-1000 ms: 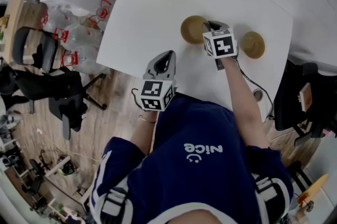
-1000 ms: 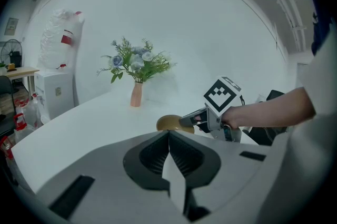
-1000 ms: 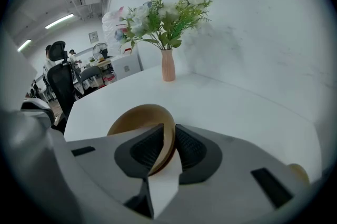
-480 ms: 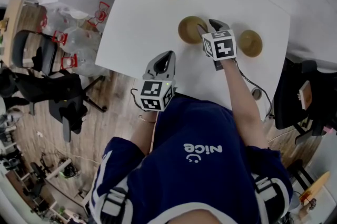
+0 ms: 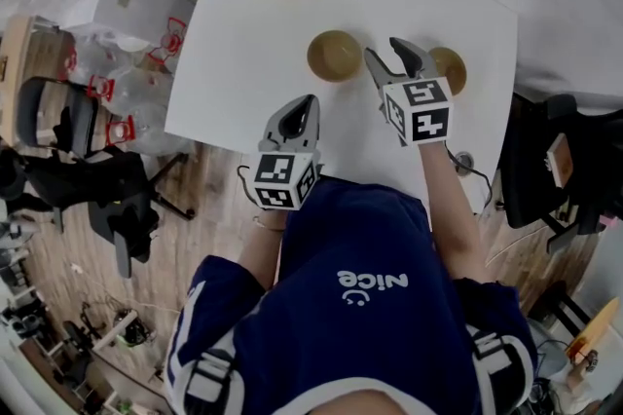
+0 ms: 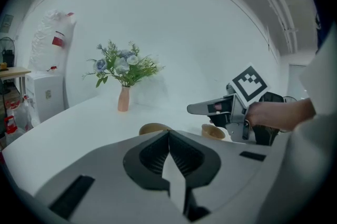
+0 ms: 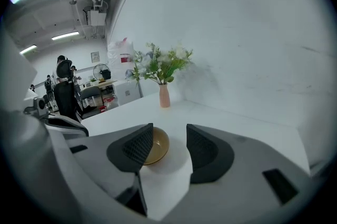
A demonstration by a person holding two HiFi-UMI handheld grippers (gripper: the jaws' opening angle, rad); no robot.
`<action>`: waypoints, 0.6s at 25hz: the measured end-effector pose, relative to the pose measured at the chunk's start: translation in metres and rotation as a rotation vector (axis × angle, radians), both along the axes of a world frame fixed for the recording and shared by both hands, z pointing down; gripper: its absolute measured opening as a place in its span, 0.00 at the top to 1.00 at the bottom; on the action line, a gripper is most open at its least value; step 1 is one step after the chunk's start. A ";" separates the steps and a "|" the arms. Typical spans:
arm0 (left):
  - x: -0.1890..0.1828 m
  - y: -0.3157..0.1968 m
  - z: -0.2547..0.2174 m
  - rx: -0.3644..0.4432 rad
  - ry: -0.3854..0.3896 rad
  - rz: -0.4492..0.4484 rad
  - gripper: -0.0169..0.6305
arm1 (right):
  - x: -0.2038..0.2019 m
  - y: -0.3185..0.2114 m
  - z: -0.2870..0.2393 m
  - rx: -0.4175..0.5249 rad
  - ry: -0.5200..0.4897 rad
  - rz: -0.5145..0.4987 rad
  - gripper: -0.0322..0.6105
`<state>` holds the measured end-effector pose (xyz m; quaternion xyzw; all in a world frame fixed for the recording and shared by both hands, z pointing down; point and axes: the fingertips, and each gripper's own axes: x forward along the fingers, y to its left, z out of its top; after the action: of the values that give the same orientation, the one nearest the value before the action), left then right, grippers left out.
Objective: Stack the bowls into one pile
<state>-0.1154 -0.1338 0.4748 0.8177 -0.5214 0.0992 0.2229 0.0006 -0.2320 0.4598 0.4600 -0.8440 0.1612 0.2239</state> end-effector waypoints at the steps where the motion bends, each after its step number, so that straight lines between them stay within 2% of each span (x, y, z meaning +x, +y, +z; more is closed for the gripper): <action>1: 0.004 -0.001 -0.003 0.007 0.002 0.005 0.95 | 0.006 0.004 -0.006 0.016 -0.004 0.010 0.62; 7: 0.026 -0.004 -0.019 0.047 0.019 0.027 0.95 | 0.040 0.035 -0.036 0.100 -0.032 0.090 0.62; 12: 0.049 -0.003 -0.036 0.087 0.028 0.061 0.95 | 0.066 0.064 -0.037 0.122 -0.029 0.122 0.62; 15: 0.057 -0.003 -0.040 0.082 0.048 0.058 0.95 | 0.083 0.082 -0.031 0.119 -0.024 0.158 0.62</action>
<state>-0.0585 -0.1368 0.4345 0.8430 -0.4956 0.0645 0.1990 0.0839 -0.1505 0.4292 0.5355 -0.8158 0.1335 0.1727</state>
